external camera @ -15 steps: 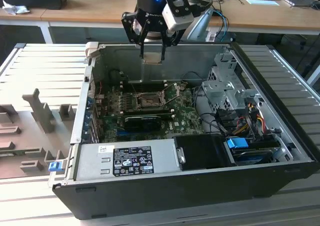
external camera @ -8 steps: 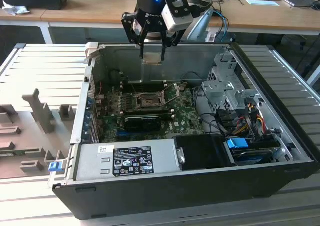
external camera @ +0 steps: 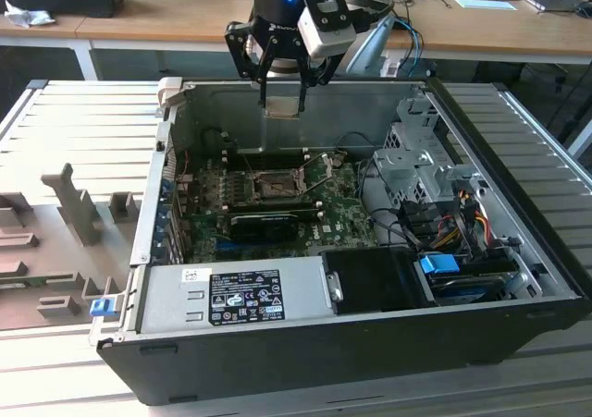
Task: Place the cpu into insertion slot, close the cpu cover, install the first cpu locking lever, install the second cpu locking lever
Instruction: 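Place the cpu into insertion slot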
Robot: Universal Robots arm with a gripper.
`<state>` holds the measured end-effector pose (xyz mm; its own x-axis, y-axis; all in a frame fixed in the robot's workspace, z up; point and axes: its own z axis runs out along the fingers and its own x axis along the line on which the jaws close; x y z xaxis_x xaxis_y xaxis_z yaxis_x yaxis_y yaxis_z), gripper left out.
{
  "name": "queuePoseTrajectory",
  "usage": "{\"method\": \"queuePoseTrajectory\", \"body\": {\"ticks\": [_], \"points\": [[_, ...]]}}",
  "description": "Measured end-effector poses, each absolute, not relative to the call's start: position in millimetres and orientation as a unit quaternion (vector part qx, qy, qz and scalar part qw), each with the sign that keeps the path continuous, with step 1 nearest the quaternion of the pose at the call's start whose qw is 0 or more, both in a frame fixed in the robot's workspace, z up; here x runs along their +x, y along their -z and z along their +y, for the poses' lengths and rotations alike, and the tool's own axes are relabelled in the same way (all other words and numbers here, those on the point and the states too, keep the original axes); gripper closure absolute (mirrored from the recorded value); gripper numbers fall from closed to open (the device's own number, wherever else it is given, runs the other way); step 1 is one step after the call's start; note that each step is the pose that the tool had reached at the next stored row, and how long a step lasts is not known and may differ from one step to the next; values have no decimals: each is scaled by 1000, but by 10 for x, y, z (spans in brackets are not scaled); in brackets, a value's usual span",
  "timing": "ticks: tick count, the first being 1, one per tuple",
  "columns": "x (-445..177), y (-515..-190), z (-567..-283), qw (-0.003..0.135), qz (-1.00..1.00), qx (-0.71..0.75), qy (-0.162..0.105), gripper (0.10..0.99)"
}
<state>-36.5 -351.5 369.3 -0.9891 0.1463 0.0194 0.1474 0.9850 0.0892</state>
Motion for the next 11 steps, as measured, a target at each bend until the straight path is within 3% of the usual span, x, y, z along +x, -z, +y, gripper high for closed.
{"method": "queuePoseTrajectory", "body": {"ticks": [11], "points": [[-365,-3693,-3515,5,-994,-102,45,557]]}}
